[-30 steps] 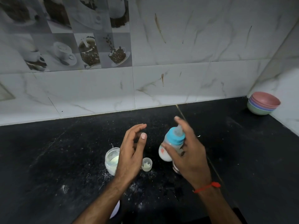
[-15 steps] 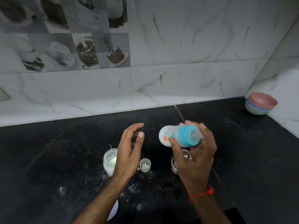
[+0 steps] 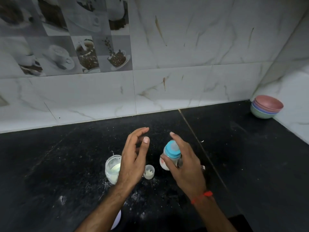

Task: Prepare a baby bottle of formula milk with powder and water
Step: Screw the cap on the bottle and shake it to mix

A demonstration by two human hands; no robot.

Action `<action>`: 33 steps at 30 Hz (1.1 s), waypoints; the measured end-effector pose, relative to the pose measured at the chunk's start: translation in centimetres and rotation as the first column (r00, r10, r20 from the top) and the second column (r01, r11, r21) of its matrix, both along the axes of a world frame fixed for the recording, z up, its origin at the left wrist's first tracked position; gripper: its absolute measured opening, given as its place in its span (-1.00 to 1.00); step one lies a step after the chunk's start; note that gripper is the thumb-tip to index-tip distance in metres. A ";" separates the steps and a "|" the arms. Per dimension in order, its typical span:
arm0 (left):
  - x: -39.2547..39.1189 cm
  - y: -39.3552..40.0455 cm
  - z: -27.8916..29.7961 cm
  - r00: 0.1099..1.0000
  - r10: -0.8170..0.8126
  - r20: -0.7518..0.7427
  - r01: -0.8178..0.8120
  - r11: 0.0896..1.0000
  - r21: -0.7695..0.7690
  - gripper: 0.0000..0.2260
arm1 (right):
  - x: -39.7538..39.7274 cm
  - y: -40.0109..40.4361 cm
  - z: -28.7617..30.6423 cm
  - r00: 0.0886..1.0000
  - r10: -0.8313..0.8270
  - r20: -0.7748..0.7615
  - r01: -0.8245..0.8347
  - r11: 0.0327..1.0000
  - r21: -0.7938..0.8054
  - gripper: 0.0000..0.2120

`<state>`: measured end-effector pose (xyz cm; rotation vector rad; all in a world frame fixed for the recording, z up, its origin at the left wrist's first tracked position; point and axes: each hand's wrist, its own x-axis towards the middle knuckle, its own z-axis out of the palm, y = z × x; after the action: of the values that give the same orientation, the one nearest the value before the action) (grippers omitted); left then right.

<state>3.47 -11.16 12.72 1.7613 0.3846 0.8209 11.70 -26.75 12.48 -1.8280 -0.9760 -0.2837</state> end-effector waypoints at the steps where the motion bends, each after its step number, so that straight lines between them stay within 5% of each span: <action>1: 0.0 0.0 0.1 1.000 0.000 0.008 0.000 1.000 0.007 -0.70 | -0.1 -0.1 0.4 1.000 -0.020 0.014 0.019 0.999 0.039 -0.26; 6: -0.1 0.2 -0.2 1.000 0.014 0.001 -0.014 1.000 -0.006 -0.71 | -0.1 -0.4 2.7 0.988 -0.101 0.116 0.050 0.923 0.382 -0.22; 9: 0.0 0.0 -0.1 1.000 0.002 -0.003 -0.002 1.000 0.002 -0.71 | 0.1 0.4 1.2 0.996 -0.033 0.087 0.027 0.998 0.064 -0.31; 11: -0.2 -0.1 0.0 1.000 -0.002 0.002 0.002 1.000 0.006 -0.71 | -0.1 0.0 1.0 0.996 -0.029 0.080 0.027 0.999 0.031 -0.28; 16: -0.3 0.1 0.0 1.000 0.025 0.001 -0.025 1.000 -0.002 -0.72 | -0.5 -0.3 3.7 0.984 -0.065 0.168 -0.012 0.906 0.423 -0.21; 21: -0.3 -0.3 0.3 1.000 -0.006 -0.002 0.006 1.000 0.007 -0.71 | 0.3 0.3 -1.2 0.997 0.023 -0.075 -0.036 0.985 -0.168 -0.27; 28: -0.5 -0.1 -0.2 0.996 -0.057 -0.068 0.054 0.997 -0.049 -0.71 | -0.1 0.2 0.0 0.944 0.054 -0.325 0.006 0.984 0.179 -0.29; 33: -0.4 -1.5 0.2 0.955 -0.281 -0.097 0.231 0.906 -0.354 -0.66 | -1.7 1.3 1.9 0.870 0.191 -0.455 0.039 0.893 0.449 -0.32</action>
<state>3.11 -12.65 12.91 1.5095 0.3565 0.4085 9.95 -25.48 14.41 -1.3320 -0.5615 0.0177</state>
